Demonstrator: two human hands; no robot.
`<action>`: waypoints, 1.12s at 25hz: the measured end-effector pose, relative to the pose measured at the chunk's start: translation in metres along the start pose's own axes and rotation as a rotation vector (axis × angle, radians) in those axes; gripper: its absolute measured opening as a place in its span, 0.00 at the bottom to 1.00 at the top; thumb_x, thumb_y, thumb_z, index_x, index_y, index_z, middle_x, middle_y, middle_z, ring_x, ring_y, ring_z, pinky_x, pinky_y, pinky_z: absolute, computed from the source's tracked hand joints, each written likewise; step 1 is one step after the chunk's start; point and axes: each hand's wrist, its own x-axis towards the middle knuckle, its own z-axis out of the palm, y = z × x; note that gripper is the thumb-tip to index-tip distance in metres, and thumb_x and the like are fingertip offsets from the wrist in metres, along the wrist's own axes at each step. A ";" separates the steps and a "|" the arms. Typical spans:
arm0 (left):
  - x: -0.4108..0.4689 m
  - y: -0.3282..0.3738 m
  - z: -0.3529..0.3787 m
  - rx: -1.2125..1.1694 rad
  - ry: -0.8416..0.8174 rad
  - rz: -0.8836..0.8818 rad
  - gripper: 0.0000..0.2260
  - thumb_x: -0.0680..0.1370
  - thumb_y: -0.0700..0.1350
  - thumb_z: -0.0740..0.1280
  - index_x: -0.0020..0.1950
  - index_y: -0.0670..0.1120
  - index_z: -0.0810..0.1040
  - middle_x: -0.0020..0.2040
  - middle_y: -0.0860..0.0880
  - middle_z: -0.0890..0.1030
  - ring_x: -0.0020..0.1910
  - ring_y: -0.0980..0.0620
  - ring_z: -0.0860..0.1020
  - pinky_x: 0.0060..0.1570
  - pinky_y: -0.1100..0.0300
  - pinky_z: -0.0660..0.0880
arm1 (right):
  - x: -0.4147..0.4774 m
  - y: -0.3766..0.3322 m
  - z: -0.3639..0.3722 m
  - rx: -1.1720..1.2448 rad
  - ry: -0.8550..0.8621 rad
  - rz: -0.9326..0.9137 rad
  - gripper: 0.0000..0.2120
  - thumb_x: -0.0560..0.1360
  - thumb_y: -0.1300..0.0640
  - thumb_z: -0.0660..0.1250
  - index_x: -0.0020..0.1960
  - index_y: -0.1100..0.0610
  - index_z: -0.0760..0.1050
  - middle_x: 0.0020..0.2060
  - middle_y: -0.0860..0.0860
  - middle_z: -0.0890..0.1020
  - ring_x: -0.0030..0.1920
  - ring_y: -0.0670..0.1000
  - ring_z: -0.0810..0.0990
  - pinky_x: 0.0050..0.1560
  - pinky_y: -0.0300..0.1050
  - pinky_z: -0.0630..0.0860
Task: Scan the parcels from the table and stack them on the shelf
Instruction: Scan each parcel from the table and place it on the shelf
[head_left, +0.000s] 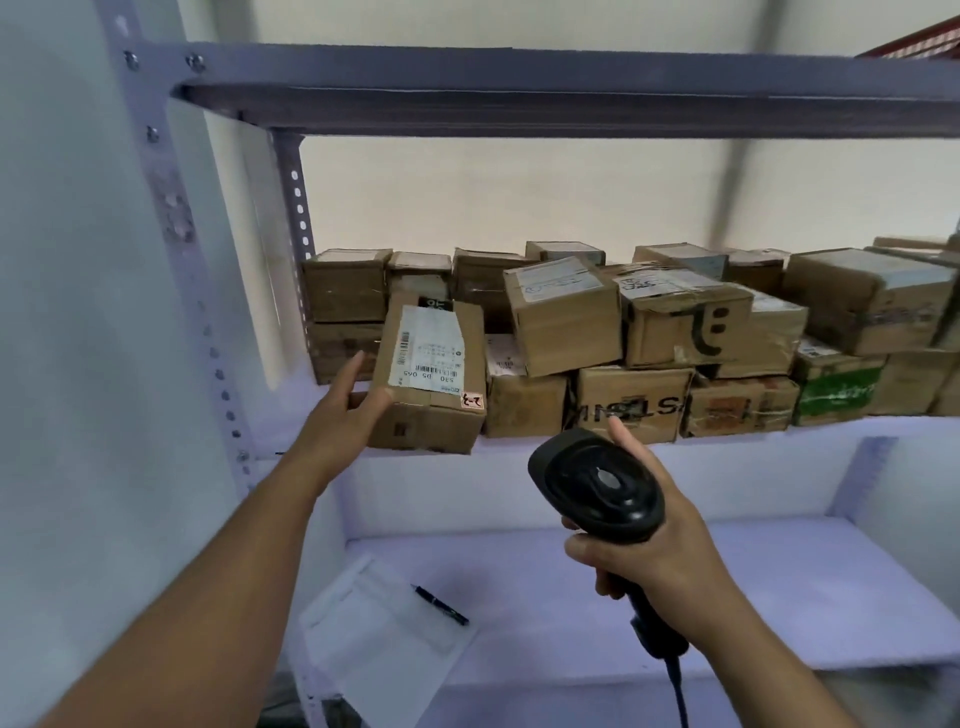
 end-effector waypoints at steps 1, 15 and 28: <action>0.006 -0.002 0.005 0.022 -0.013 0.014 0.29 0.80 0.58 0.59 0.78 0.60 0.52 0.74 0.49 0.67 0.66 0.50 0.70 0.56 0.59 0.69 | 0.002 0.000 0.002 -0.005 0.010 0.008 0.49 0.65 0.71 0.77 0.65 0.25 0.62 0.57 0.57 0.81 0.29 0.56 0.80 0.30 0.45 0.77; 0.029 -0.018 0.014 0.079 -0.039 0.142 0.34 0.73 0.51 0.73 0.75 0.59 0.59 0.71 0.49 0.69 0.60 0.52 0.71 0.55 0.61 0.72 | 0.019 0.008 0.005 -0.066 0.047 0.002 0.49 0.65 0.71 0.77 0.66 0.26 0.61 0.56 0.58 0.81 0.28 0.57 0.79 0.30 0.46 0.77; -0.111 0.015 0.127 -0.008 0.441 0.208 0.18 0.74 0.50 0.72 0.63 0.53 0.73 0.58 0.54 0.77 0.54 0.58 0.74 0.53 0.58 0.73 | -0.013 0.032 -0.083 0.065 0.021 0.010 0.54 0.61 0.56 0.81 0.74 0.32 0.51 0.58 0.47 0.79 0.32 0.56 0.82 0.35 0.46 0.80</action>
